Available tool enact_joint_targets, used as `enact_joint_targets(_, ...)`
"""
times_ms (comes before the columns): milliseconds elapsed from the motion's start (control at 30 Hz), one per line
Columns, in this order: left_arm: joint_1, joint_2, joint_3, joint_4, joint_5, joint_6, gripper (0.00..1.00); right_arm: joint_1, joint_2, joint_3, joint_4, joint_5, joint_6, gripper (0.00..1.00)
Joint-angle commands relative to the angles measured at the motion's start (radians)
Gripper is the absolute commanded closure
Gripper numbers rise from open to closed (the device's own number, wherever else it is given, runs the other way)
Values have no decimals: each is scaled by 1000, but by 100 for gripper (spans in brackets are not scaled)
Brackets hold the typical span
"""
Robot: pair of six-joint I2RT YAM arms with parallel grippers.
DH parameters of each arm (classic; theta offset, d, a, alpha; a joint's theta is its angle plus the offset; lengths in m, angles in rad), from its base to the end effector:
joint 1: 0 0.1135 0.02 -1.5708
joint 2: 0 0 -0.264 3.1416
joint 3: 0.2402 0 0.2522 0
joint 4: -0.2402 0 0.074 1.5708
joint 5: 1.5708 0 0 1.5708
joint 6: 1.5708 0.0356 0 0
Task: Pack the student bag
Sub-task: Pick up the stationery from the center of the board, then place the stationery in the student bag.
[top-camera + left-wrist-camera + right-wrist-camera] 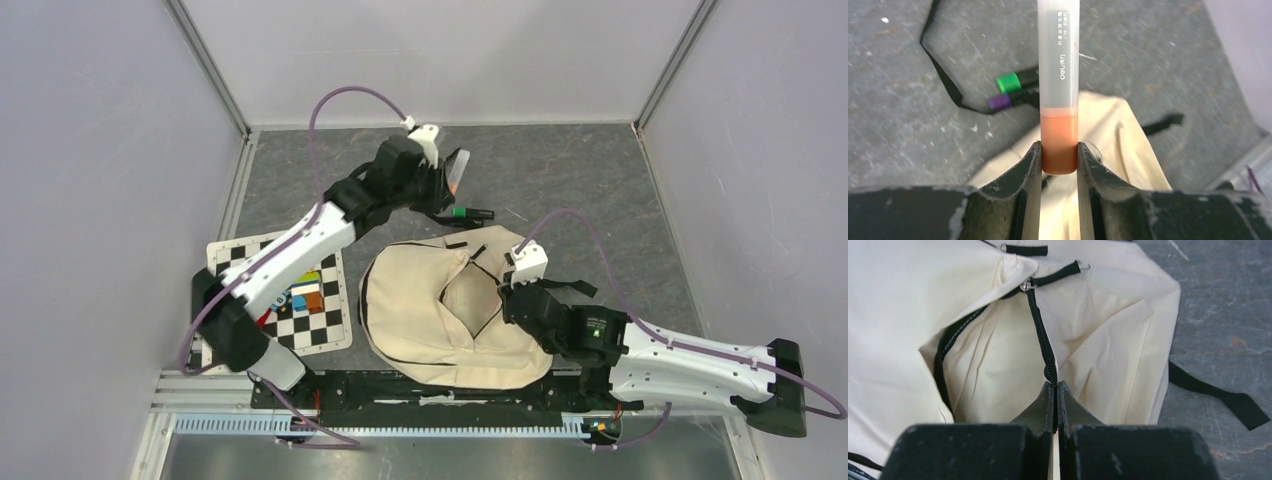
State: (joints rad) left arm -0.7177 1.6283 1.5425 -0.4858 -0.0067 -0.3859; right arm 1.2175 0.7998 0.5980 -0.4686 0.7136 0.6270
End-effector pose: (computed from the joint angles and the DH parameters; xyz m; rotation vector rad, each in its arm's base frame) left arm 0.2838 -0.2475 0.3566 0.3611 2.1811 -0.6262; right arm 0.0797 0.1487 0.2498 -0.2423 2.0617 0.3269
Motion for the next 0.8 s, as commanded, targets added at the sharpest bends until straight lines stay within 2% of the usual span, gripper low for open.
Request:
enact_joint_targets(0,-46,-238,-282,4,89,-86,98,-1,0,103,-21,148,-67,100)
enact_joint_targets(200,-134,-526,-569,-8,263,-222,98,-1,28,123,-16,136,-37,100)
enact_joint_targets(400,-216,-629,-685,10,310,-333,98,-1,48,135,-15,105,-18,100)
enact_joint_targets(500,-218,-603,-698,26,323,-349,98,-1,53,139,-15,97,-17,100)
enact_joint_targets(633,-218,-488,-659,37,348,-355,98,-1,56,147,-14,92,-18,100)
enact_joint_targets(767,-218,-393,-627,137,358,-387,98,-1,52,152,-15,96,-22,100)
